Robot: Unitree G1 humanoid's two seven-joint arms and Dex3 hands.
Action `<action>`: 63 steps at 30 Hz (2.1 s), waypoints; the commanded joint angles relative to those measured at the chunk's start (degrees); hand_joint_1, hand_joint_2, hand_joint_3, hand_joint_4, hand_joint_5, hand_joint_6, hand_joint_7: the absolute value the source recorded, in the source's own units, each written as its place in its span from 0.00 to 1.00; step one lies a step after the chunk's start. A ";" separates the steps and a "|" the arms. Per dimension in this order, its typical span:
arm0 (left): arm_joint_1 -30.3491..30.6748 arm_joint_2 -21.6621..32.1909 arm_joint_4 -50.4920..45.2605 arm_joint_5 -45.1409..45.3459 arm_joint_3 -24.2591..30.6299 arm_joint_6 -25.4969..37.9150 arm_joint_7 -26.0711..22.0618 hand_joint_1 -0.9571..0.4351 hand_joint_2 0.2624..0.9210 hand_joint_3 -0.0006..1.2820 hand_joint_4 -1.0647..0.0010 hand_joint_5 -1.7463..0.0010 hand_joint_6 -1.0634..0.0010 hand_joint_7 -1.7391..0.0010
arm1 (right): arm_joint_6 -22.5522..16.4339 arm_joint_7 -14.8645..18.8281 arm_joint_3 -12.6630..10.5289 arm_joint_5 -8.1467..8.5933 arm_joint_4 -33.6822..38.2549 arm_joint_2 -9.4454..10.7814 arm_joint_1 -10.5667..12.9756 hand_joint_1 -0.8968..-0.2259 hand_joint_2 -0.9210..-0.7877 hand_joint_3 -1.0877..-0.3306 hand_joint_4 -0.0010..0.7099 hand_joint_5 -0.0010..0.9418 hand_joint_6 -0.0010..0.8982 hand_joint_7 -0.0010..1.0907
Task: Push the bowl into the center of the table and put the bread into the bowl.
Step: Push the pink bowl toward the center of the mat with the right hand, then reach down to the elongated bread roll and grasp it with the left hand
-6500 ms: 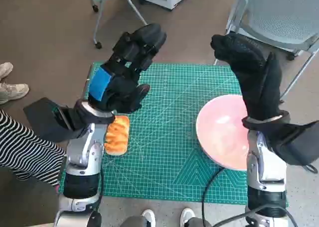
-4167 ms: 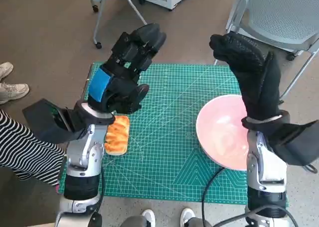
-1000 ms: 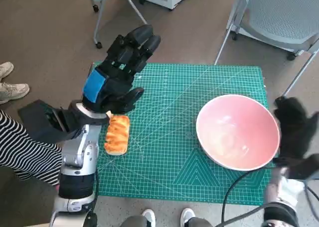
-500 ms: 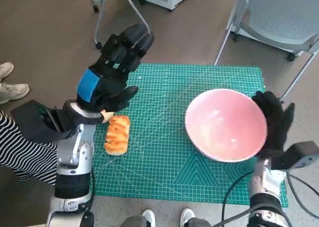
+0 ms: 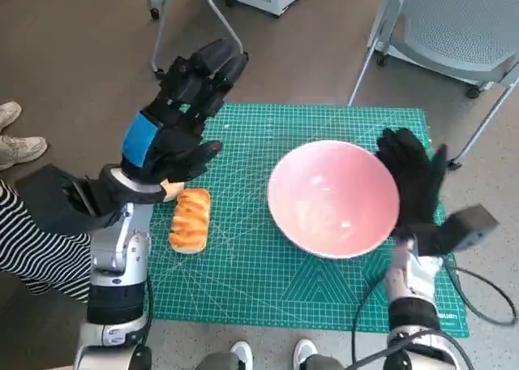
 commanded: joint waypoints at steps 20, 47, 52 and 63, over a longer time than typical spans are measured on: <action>2.49 1.85 -2.19 0.68 0.47 -0.71 1.49 0.26 1.00 0.23 0.95 0.94 1.00 0.69 | 2.86 -2.97 1.84 -1.83 9.79 3.07 -10.49 0.44 0.00 0.29 0.21 0.01 0.08 0.47; 3.06 1.50 -3.14 0.84 0.06 -0.80 2.84 0.26 1.00 0.22 0.94 0.96 1.00 0.68 | 2.07 -2.66 8.17 -4.72 -23.01 0.35 -0.15 0.33 0.00 0.40 0.23 0.01 0.08 0.49; 2.07 1.01 -2.63 0.50 -0.54 -0.45 2.71 0.26 1.00 0.22 0.93 0.96 1.00 0.69 | 4.60 -1.56 10.65 -4.10 -33.38 0.14 3.44 0.32 0.00 0.43 0.23 0.01 0.07 0.50; 0.13 -0.89 -2.37 -0.36 -1.84 -0.43 2.08 0.24 1.00 0.23 0.92 0.97 1.00 0.68 | 11.18 0.82 13.89 -3.03 -46.98 -1.53 7.75 0.34 0.00 0.46 0.24 0.01 0.04 0.56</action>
